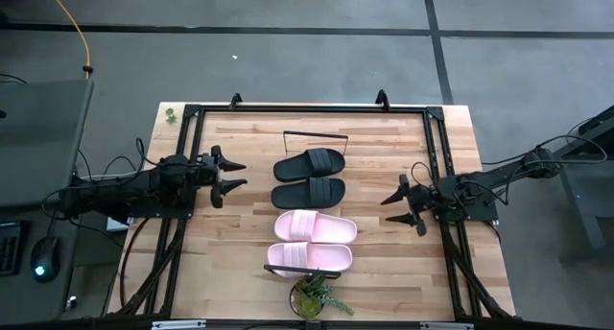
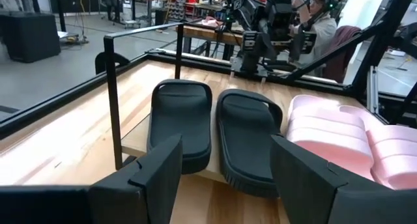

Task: Pick and place slides into the shelf
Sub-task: Return to Home Position

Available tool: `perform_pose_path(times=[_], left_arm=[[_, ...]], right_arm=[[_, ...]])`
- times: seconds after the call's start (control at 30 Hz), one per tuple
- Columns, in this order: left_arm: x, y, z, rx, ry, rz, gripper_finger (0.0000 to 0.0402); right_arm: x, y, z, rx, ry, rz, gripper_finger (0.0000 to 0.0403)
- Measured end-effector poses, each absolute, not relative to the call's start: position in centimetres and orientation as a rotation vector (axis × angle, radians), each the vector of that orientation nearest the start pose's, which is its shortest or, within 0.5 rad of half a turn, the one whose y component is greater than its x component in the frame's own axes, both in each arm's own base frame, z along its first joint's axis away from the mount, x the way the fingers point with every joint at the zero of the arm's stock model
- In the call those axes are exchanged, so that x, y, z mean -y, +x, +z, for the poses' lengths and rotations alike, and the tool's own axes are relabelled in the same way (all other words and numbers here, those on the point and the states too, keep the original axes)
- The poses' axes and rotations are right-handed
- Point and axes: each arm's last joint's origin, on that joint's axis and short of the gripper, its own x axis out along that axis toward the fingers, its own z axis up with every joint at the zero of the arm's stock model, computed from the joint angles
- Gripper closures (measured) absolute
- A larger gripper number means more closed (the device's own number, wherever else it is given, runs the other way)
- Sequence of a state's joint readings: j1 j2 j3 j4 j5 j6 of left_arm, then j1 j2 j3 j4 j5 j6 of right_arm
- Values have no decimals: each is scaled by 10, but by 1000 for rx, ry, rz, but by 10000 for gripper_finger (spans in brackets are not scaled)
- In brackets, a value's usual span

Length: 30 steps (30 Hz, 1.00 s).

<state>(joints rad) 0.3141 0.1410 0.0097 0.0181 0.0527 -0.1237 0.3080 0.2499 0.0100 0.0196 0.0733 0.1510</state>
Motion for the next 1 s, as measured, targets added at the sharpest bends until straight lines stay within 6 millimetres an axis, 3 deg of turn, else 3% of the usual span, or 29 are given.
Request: perform_pose_path(times=[1.0], left_arm=[[-31,101,157,-94,-155,269,190]], right_arm=[[-32,106,148,-254,132,238,171]])
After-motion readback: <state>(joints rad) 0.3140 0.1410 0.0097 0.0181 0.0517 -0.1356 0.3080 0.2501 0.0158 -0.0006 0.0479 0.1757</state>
